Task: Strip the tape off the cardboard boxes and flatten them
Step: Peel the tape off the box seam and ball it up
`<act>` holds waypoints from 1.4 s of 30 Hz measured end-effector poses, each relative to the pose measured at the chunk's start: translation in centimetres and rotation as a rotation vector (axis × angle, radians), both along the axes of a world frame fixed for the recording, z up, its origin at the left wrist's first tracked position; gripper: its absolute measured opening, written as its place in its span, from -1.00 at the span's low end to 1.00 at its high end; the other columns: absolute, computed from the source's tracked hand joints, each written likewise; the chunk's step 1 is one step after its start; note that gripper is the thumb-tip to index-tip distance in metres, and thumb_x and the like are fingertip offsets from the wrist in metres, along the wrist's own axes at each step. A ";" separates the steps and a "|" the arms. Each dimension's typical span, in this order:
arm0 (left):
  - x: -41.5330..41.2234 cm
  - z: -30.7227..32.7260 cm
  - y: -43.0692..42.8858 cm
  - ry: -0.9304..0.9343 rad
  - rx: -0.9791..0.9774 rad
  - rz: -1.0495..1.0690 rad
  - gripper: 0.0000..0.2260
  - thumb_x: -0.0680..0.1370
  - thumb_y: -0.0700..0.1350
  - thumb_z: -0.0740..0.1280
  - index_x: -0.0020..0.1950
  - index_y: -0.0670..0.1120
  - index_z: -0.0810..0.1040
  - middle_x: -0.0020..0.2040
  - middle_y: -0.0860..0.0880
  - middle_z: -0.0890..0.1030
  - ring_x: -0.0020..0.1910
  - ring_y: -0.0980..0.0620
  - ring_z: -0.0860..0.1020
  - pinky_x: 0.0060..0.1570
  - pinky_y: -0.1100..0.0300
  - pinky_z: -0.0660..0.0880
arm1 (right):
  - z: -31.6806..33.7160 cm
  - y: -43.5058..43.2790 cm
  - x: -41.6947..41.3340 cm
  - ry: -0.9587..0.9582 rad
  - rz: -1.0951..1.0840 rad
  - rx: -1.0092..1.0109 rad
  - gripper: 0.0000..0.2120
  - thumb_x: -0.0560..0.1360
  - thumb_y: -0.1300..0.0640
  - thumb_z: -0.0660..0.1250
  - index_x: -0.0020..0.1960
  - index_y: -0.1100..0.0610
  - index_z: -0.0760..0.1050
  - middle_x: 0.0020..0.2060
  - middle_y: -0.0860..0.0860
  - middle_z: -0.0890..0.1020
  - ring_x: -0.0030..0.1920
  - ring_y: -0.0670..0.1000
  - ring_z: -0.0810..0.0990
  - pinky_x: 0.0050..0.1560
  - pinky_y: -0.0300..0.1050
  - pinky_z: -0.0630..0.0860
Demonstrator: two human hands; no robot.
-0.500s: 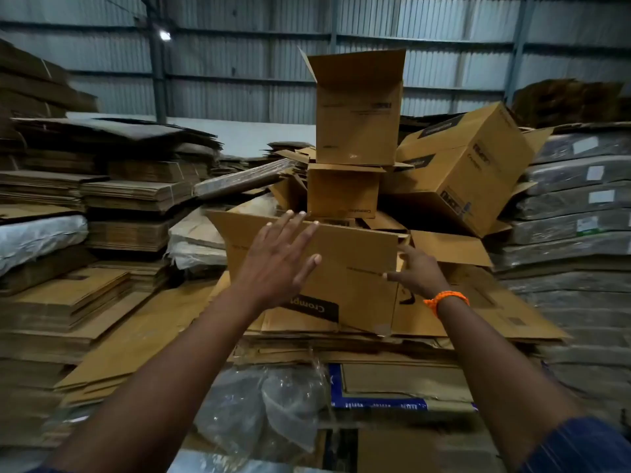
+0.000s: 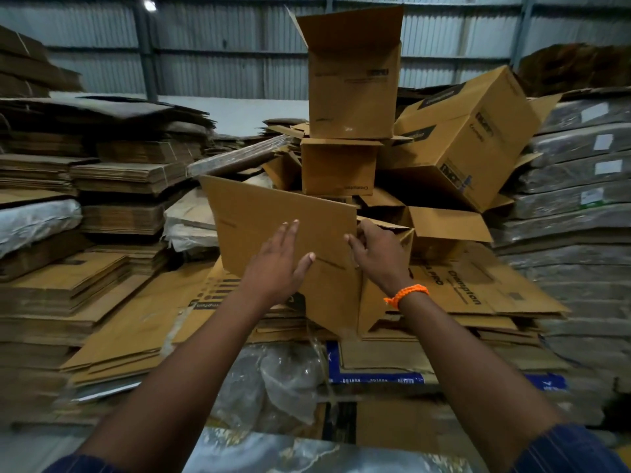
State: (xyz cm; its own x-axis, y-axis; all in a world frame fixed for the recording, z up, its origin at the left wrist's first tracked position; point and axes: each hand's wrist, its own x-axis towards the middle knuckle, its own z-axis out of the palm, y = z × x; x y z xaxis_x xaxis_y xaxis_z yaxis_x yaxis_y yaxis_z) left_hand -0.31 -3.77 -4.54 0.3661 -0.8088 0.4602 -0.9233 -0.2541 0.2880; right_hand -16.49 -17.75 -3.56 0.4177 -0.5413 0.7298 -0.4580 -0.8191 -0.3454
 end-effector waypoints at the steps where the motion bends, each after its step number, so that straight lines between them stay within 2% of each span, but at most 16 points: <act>1: 0.0 -0.2 0.1 0.026 -0.005 0.002 -0.31 0.66 0.29 0.05 0.66 0.07 -0.19 0.68 -0.03 -0.06 0.62 -0.14 0.10 0.51 -0.15 0.22 | -0.2 1.3 0.2 -0.048 0.032 0.014 -0.85 0.63 -0.01 0.29 -0.04 0.04 0.43 -0.26 -0.05 0.57 -0.30 -0.10 0.55 -0.39 -0.18 0.44; 4: 0.4 -1.9 0.5 0.057 0.020 -0.009 -0.31 0.66 0.29 0.05 0.65 0.10 -0.21 0.68 -0.02 -0.08 0.59 -0.18 0.19 0.44 -0.15 0.30 | -1.7 3.7 1.0 -0.204 0.184 0.088 -0.84 0.64 -0.03 0.28 0.08 0.05 0.51 -0.10 -0.04 0.66 -0.14 -0.09 0.62 -0.24 -0.14 0.59; 7: 1.0 -4.3 1.0 0.079 0.058 -0.050 -0.38 0.70 0.18 0.06 0.66 0.11 -0.18 0.68 -0.02 -0.05 0.59 -0.16 0.20 0.46 -0.12 0.29 | -3.7 5.1 1.4 -0.124 0.267 0.291 -0.67 0.60 -0.10 0.34 0.24 0.08 0.57 0.06 -0.03 0.69 0.04 -0.07 0.65 0.00 -0.12 0.64; 10: 1.6 -6.0 1.4 0.057 0.117 -0.080 -0.40 0.70 0.00 0.12 0.67 0.10 -0.12 0.68 -0.03 0.01 0.58 -0.14 0.22 0.45 -0.10 0.34 | -5.5 5.8 1.7 -0.029 0.242 0.495 -0.67 0.58 -0.15 0.36 0.09 0.11 0.63 -0.07 0.00 0.72 -0.08 -0.01 0.68 -0.02 0.08 0.65; 13: 2.0 -6.7 2.4 0.045 0.125 -0.101 -0.37 0.66 -0.08 0.17 0.67 0.10 -0.05 0.67 -0.02 0.05 0.54 -0.17 0.29 0.42 -0.11 0.38 | -6.0 7.5 1.9 -0.212 0.237 0.538 -0.76 0.63 -0.06 0.31 -0.02 0.09 0.62 -0.18 -0.03 0.69 -0.18 -0.06 0.67 -0.14 0.05 0.64; 17: 3.7 -10.5 5.5 0.168 0.068 -0.085 -0.41 0.69 0.11 0.16 0.67 0.12 -0.03 0.67 -0.02 0.08 0.43 -0.15 0.45 0.34 -0.10 0.46 | -4.7 10.7 1.5 -0.355 0.234 0.450 -0.71 0.67 -0.03 0.23 -0.06 0.11 0.59 -0.21 0.00 0.67 -0.20 -0.07 0.67 -0.26 -0.12 0.58; 19: 4.8 -13.1 7.5 0.267 0.082 -0.068 -0.35 0.68 0.22 0.12 0.68 0.05 -0.06 0.67 -0.04 0.07 0.43 -0.17 0.45 0.32 -0.12 0.47 | -4.0 12.0 0.9 -0.505 0.198 0.474 -0.60 0.66 -0.08 0.23 -0.15 0.22 0.55 -0.25 0.12 0.65 -0.22 0.06 0.66 -0.29 0.03 0.57; 21: 5.3 -15.1 9.1 0.367 0.088 -0.036 -0.26 0.65 0.31 0.06 0.68 -0.03 -0.14 0.67 -0.09 0.02 0.54 -0.21 0.30 0.41 -0.16 0.39 | -3.5 13.3 0.0 -0.611 0.170 0.534 -0.57 0.65 -0.11 0.24 -0.21 0.21 0.50 -0.25 0.16 0.64 -0.23 0.13 0.66 -0.29 0.08 0.56; 24: 4.1 -16.6 11.6 0.588 -0.019 0.038 -0.23 0.63 0.34 0.02 0.67 -0.01 -0.21 0.68 -0.10 -0.11 0.62 -0.20 0.09 0.50 -0.17 0.20 | -3.3 15.6 -1.3 -0.725 0.206 0.665 -0.69 0.64 -0.10 0.28 -0.05 0.14 0.58 -0.10 0.11 0.71 -0.10 0.06 0.72 -0.11 0.06 0.69; 26: 3.1 -16.9 13.4 0.747 -0.161 0.114 -0.18 0.59 0.40 0.03 0.67 0.00 -0.19 0.68 -0.11 -0.08 0.62 -0.20 0.08 0.51 -0.18 0.17 | -3.6 17.2 -2.2 -0.824 0.236 0.746 -0.72 0.63 -0.06 0.31 0.01 0.17 0.58 -0.06 0.13 0.72 -0.06 0.09 0.73 -0.05 0.11 0.69; 28: 3.0 -17.4 15.2 1.013 -0.344 0.180 -0.03 0.48 0.54 0.09 0.68 -0.01 -0.12 0.64 -0.17 0.15 0.54 -0.24 0.28 0.44 -0.24 0.33 | -4.1 18.9 -3.2 -0.931 0.266 0.853 -0.73 0.63 0.00 0.32 0.10 0.22 0.57 -0.02 0.14 0.73 -0.04 0.09 0.74 -0.03 0.08 0.69; 30: 2.7 -17.9 17.4 1.435 -0.610 0.175 0.03 0.38 0.57 0.25 0.63 -0.08 0.19 0.50 -0.19 0.44 0.37 -0.22 0.50 0.31 -0.20 0.49 | -5.4 20.5 -4.3 -0.994 0.277 0.983 -0.70 0.63 0.04 0.32 0.20 0.26 0.54 0.01 0.15 0.72 -0.02 0.09 0.73 -0.02 0.05 0.69; 33: 0.4 -18.9 22.1 1.746 -0.823 -0.033 -0.43 0.60 0.25 0.29 0.45 -0.12 0.49 0.35 -0.20 0.59 0.29 -0.22 0.57 0.32 -0.18 0.49 | -9.7 22.8 -6.3 -1.006 0.272 1.221 -0.70 0.62 0.08 0.34 0.26 0.25 0.51 0.04 0.18 0.71 0.03 0.15 0.72 0.07 0.09 0.66; 36: -1.3 -20.8 25.8 1.762 -0.862 -0.090 -0.55 0.67 0.09 0.27 0.49 -0.11 0.45 0.38 -0.23 0.55 0.24 -0.21 0.59 0.22 -0.14 0.55 | -15.7 25.3 -8.6 -1.017 0.184 1.460 -0.71 0.62 0.10 0.32 0.25 0.26 0.53 0.04 0.20 0.70 0.01 0.17 0.71 0.10 0.14 0.64; 39: -3.3 -21.7 27.7 1.572 -0.799 -0.054 -0.43 0.62 0.06 0.35 0.59 -0.04 0.29 0.44 -0.17 0.50 0.26 -0.20 0.59 0.09 -0.09 0.60 | -22.2 28.0 -11.6 -1.035 0.077 1.670 -0.77 0.65 0.17 0.25 0.20 0.30 0.55 -0.02 0.22 0.70 -0.13 0.16 0.71 -0.22 0.03 0.67; 42: -6.5 -21.7 27.2 1.305 -0.489 0.025 -0.29 0.55 0.24 0.37 0.63 0.09 0.19 0.51 0.09 0.34 0.41 -0.02 0.44 0.30 -0.07 0.47 | -28.0 30.7 -14.4 -1.089 -0.031 1.818 -0.76 0.63 0.36 0.10 -0.03 0.32 0.54 -0.22 0.25 0.68 -0.11 0.18 0.69 -0.42 0.01 0.63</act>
State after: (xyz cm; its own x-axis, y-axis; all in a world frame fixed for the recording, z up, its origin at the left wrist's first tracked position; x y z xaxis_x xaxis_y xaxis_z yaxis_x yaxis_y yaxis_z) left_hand -6.84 23.48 -26.26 0.7565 -0.6539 0.0094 0.0814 0.1084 0.9908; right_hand -30.86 12.95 -31.59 0.2721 -0.7463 -0.6075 0.4229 0.6598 -0.6211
